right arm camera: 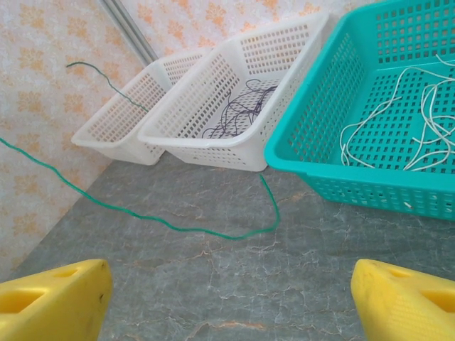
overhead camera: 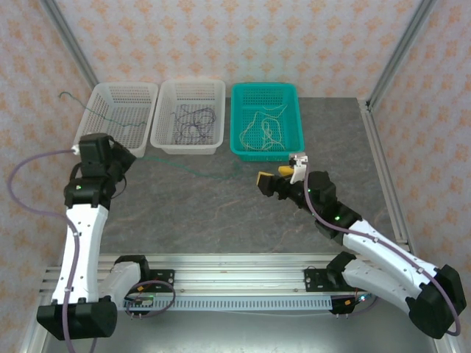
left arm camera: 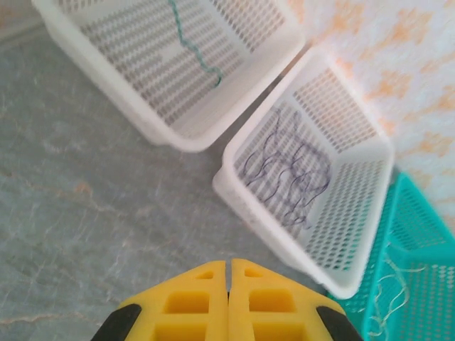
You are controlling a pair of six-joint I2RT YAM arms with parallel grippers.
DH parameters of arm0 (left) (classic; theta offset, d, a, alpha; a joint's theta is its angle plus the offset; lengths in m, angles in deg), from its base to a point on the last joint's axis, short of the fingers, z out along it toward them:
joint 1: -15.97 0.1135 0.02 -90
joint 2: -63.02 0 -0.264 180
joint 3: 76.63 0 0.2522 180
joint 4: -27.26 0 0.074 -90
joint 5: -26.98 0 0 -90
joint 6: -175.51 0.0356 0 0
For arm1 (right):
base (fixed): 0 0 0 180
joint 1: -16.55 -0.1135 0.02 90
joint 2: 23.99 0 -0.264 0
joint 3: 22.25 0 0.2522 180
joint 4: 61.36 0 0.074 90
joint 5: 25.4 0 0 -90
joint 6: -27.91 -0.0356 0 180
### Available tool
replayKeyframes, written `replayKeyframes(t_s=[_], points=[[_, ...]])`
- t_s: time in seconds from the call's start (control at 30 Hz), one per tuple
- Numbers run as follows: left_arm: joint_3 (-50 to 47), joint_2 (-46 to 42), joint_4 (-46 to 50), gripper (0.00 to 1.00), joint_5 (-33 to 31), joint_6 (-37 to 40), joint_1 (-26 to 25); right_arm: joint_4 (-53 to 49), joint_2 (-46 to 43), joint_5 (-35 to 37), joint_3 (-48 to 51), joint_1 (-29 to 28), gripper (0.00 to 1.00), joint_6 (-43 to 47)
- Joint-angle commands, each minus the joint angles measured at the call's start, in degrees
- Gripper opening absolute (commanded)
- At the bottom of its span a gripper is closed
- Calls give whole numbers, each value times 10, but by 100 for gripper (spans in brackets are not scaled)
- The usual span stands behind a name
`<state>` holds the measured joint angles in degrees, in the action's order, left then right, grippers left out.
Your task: Untangle the cables
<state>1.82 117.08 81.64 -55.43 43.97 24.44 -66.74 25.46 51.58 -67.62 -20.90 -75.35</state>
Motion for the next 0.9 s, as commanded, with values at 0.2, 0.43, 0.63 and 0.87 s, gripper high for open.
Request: replayKeyframes(t_s=[0.2,0.43,0.63,0.87], points=[[166,7,35,0,-34,23,7,8,-5,16,-2,-2,90,16],[265,132,-16,0,-122,18,23,-13,-7,26,-18,-1,90,13],[335,244,-45,0,-148,1,64,-31,-23,33,-18,-1,90,12],[416,363,-61,0,-152,-31,113,-69,-35,45,-40,-1,90,26]])
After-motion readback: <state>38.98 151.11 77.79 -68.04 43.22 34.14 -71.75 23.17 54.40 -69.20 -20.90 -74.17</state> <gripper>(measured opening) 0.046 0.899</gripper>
